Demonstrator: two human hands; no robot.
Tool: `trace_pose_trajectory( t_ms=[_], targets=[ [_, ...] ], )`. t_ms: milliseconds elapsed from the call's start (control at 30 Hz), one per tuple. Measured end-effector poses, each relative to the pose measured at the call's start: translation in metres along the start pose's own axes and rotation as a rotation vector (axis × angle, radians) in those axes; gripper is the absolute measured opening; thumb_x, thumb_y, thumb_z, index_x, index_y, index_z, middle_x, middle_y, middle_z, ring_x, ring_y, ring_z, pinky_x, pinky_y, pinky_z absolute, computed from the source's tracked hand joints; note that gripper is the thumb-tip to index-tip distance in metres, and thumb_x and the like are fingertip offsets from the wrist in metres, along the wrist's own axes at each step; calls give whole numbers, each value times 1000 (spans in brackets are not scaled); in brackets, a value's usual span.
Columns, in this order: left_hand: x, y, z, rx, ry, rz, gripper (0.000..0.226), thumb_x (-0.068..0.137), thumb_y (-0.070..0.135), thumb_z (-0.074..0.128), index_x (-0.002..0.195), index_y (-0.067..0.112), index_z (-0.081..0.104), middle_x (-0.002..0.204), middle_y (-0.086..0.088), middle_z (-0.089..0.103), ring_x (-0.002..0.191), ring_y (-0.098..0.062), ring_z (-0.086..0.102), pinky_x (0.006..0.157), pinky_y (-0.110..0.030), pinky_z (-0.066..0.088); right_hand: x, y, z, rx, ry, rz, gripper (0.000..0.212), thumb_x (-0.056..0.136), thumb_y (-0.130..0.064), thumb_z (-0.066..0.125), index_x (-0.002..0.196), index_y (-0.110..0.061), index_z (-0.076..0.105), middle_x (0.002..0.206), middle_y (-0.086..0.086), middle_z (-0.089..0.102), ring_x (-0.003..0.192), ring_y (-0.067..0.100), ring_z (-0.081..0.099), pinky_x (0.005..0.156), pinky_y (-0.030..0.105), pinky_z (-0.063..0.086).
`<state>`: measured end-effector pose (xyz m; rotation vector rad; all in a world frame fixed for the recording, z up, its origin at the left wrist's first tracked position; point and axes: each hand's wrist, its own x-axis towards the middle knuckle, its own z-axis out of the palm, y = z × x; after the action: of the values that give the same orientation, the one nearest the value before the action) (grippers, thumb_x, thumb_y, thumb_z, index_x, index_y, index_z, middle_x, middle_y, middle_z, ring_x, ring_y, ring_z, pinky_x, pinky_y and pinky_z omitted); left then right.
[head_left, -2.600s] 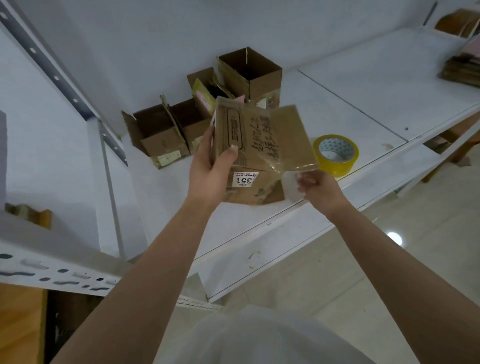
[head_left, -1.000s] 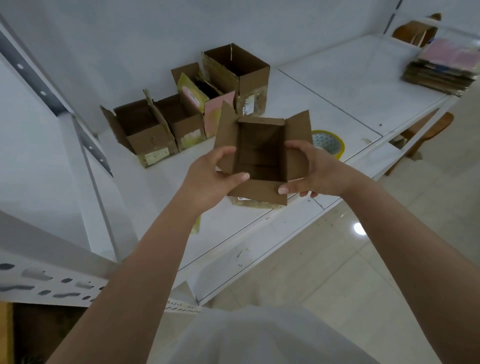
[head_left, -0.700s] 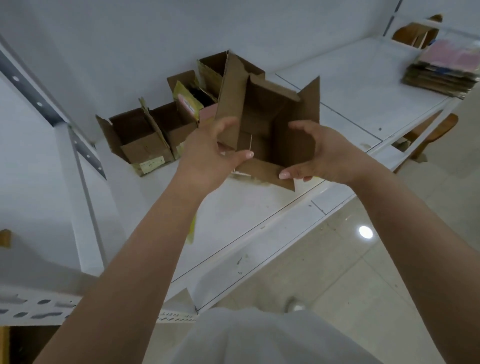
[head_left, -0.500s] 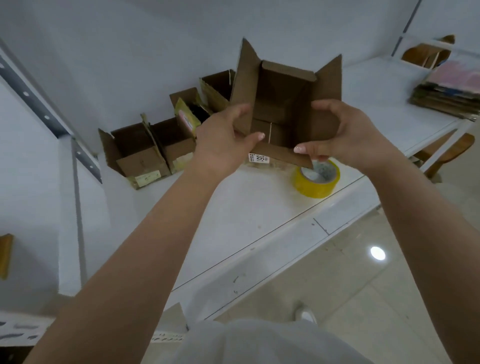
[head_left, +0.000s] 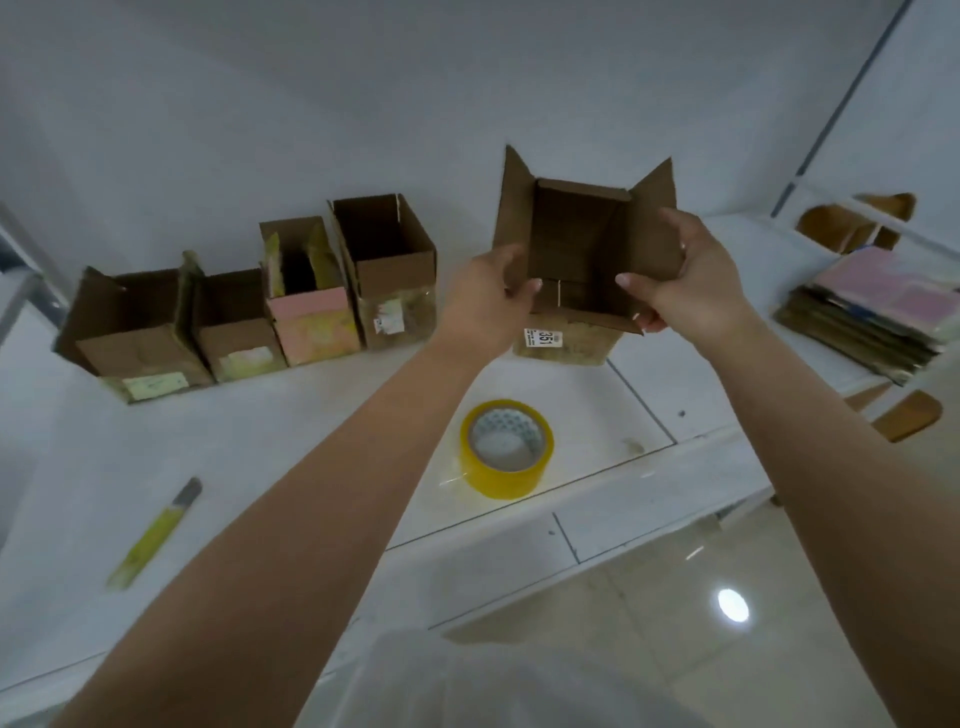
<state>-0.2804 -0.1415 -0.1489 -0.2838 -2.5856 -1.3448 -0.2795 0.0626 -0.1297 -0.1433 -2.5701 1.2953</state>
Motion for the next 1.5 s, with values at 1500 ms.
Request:
trace_pose_trajectory(
  t_ms=[1500],
  targets=[
    [78, -122, -77, 979, 17, -159, 38, 99, 9, 47, 123, 35, 61, 101, 3, 69, 111, -25, 57, 118, -59, -3, 108, -9, 163, -188, -353, -130, 27, 93, -16, 62, 120, -13, 65, 122, 9, 63, 109, 20, 56, 83, 20, 35]
  ],
)
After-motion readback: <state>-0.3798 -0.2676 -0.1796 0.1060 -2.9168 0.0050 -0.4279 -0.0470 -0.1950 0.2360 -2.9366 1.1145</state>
